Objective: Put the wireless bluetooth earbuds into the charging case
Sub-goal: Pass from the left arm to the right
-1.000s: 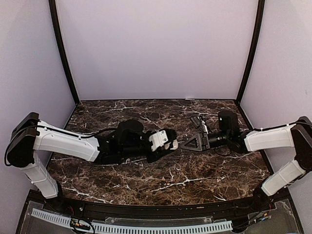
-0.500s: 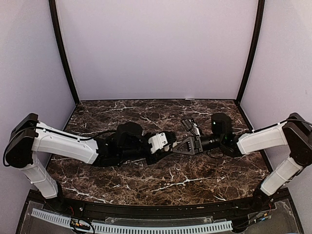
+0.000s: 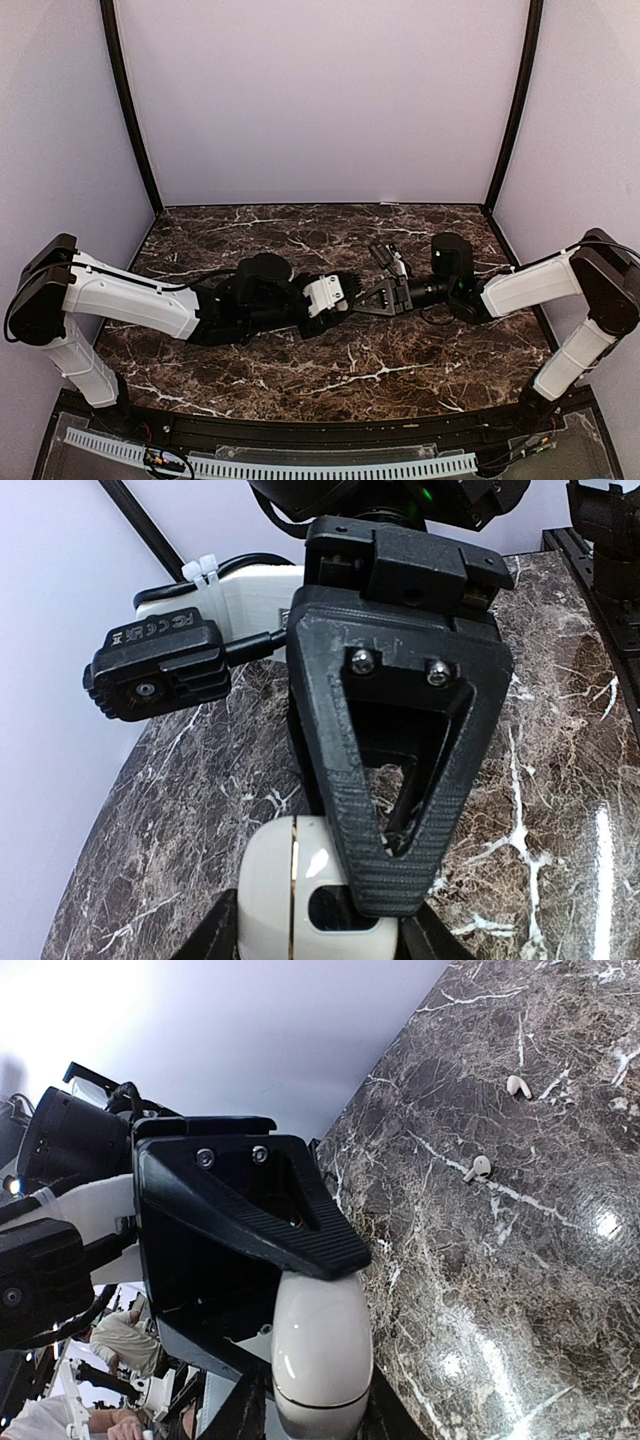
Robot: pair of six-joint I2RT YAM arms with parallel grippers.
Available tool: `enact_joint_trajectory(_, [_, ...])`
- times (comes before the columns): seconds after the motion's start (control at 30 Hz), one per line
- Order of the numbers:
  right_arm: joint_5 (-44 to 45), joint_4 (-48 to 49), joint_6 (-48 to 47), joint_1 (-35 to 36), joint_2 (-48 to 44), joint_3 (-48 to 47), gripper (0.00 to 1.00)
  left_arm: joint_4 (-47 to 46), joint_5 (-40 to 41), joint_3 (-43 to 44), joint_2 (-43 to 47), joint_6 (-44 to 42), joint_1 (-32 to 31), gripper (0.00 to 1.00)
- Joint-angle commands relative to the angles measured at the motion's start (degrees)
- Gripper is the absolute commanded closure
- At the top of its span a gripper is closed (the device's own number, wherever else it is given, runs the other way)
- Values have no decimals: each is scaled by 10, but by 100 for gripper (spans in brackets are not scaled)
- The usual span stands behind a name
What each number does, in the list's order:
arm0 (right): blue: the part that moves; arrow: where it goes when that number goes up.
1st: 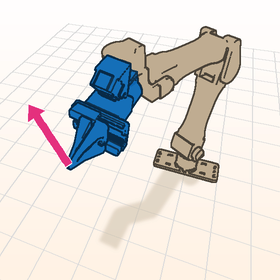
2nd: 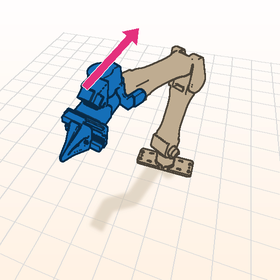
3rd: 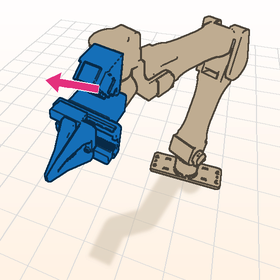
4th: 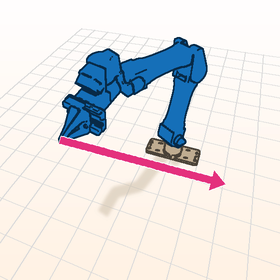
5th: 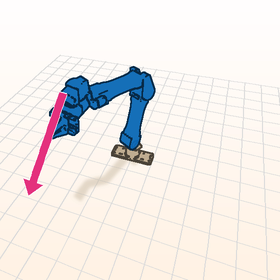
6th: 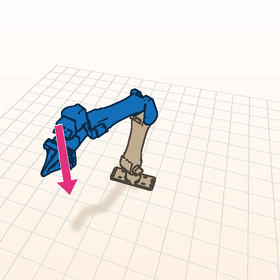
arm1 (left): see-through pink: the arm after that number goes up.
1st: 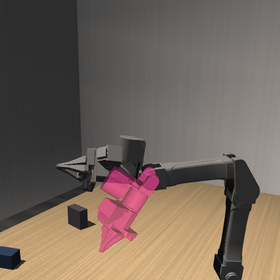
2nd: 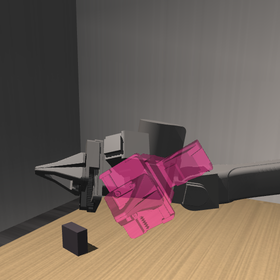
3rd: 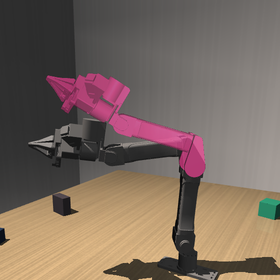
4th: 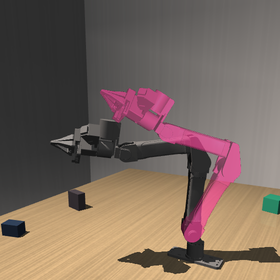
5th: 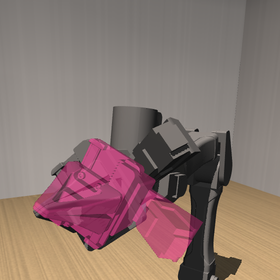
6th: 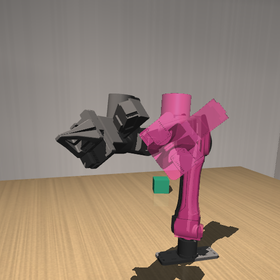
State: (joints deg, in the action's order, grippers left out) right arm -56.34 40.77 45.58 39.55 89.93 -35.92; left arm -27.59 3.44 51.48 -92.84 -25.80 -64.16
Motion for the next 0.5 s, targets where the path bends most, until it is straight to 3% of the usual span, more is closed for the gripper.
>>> enact_joint_trajectory(0.0, [-2, 45, 5, 6, 3, -19, 71, 1, 11, -4, 13, -13, -6, 60])
enact_joint_trajectory(0.23, [1, 40, 4, 6, 7, -26, 70, 7, 12, -3, 15, -15, -7, 61])
enact_joint_trajectory(0.47, [-5, 30, -4, 6, 8, -30, 92, 10, 22, -2, 16, -13, -7, 58])
